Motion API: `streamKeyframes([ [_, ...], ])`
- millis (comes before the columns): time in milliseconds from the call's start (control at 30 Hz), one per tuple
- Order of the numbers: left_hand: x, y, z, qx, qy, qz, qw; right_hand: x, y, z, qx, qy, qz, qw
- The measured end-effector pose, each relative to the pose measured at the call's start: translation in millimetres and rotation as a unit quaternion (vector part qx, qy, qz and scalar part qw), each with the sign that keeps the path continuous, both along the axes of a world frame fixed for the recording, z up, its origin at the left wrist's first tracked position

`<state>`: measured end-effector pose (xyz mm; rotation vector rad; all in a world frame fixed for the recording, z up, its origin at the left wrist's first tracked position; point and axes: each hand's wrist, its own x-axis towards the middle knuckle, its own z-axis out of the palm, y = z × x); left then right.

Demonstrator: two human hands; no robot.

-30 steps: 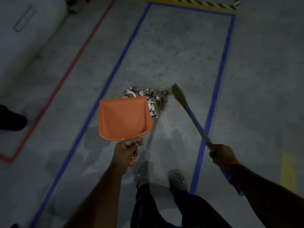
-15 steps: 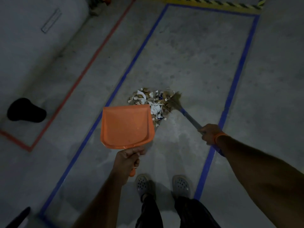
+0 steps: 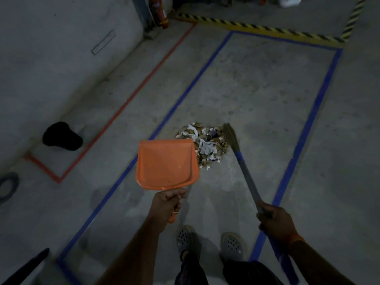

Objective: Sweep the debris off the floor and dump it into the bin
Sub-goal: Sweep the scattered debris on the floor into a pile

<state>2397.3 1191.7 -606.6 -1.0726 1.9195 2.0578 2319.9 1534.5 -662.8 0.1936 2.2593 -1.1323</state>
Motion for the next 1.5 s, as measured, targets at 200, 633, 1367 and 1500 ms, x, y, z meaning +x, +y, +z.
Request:
streamKeyframes([
  [200, 11.9, -1.7, 1.1, 0.005, 0.013, 0.017, 1.0, 10.6, -45.7, 12.2, -0.106, 0.004, -0.034, 0.994],
  [633, 62.2, -72.8, -3.2, 0.007, 0.022, 0.104, 0.994, -18.3, -152.5, 17.7, -0.092, -0.015, 0.107, 0.99],
  [1367, 30.5, -180.1, -337.5, 0.077, -0.06, 0.182, 0.978, -108.2, -275.5, -299.1, -0.035, -0.037, 0.251, 0.967],
  [1500, 9.9, -187.2, -382.7, 0.056, -0.069, 0.171, 0.981, -117.6, -280.9, -344.7, -0.048, -0.065, 0.319, 0.944],
])
